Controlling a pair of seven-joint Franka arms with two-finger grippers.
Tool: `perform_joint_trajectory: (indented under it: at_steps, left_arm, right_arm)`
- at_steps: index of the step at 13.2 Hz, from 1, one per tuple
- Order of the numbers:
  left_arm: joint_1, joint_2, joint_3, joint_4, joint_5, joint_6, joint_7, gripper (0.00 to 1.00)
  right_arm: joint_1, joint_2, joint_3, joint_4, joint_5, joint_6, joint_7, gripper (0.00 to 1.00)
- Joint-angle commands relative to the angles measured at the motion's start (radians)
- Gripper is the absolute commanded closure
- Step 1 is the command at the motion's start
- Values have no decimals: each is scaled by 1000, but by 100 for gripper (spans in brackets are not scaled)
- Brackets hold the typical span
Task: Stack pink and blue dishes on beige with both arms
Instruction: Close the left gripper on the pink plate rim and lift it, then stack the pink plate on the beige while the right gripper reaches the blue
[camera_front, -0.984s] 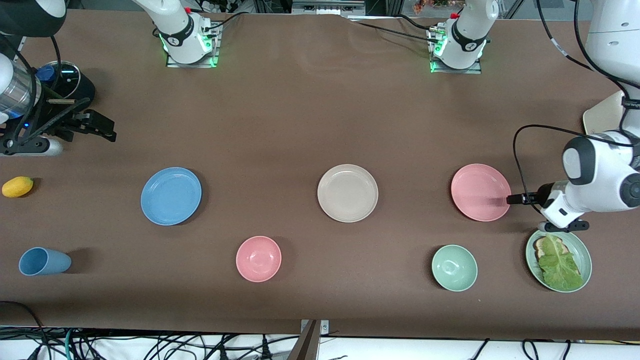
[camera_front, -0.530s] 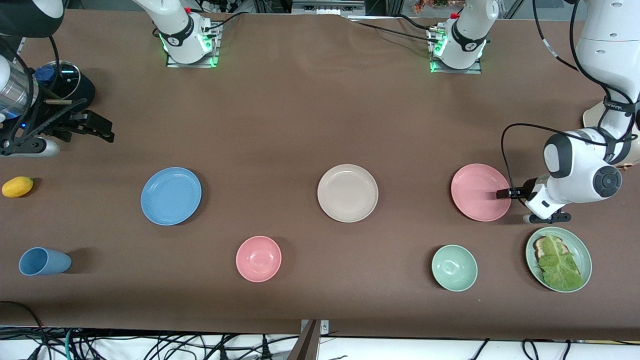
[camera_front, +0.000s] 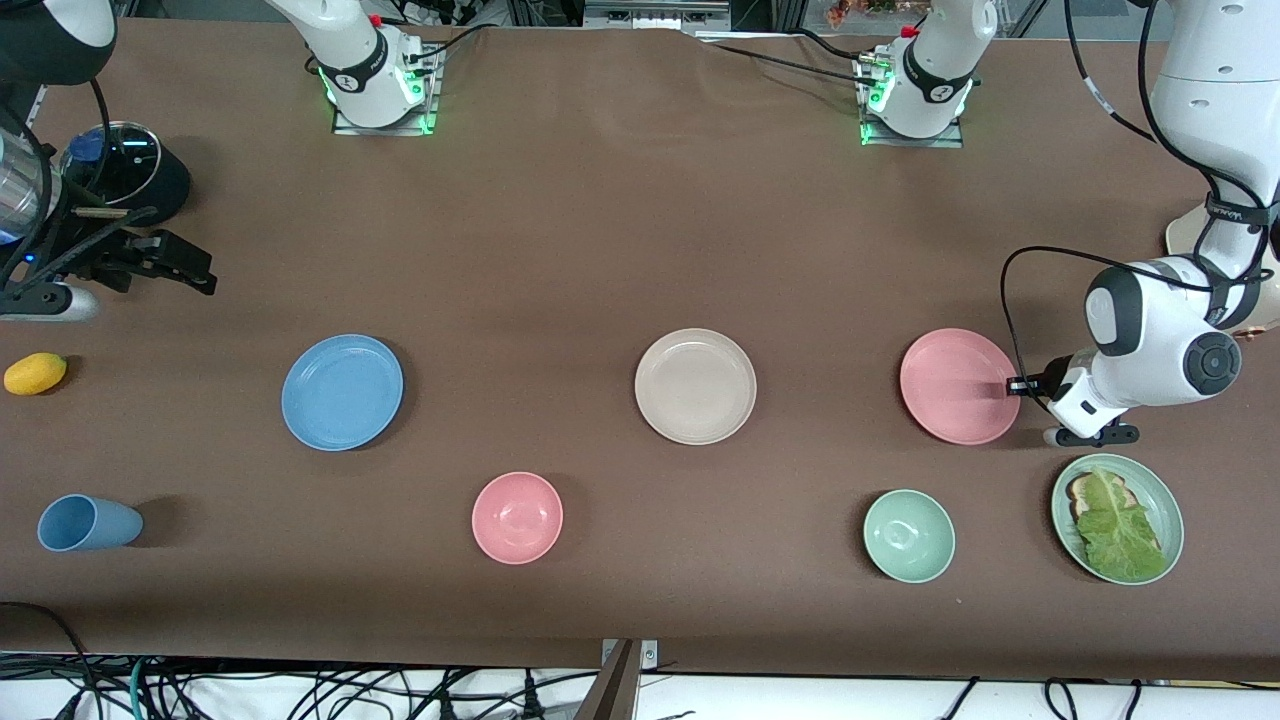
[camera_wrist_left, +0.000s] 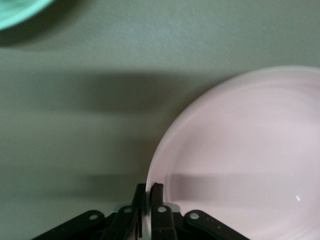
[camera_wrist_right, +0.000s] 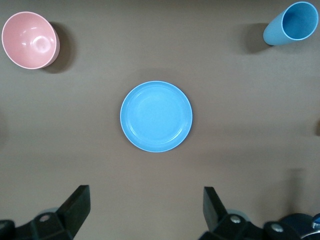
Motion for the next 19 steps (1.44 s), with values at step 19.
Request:
perform_joint_trajectory:
  at_steps: [19]
  left_arm:
    - [-363, 90, -303, 335, -22, -226, -765, 100]
  right_arm:
    - [10, 277, 62, -275, 15, 485, -3, 0]
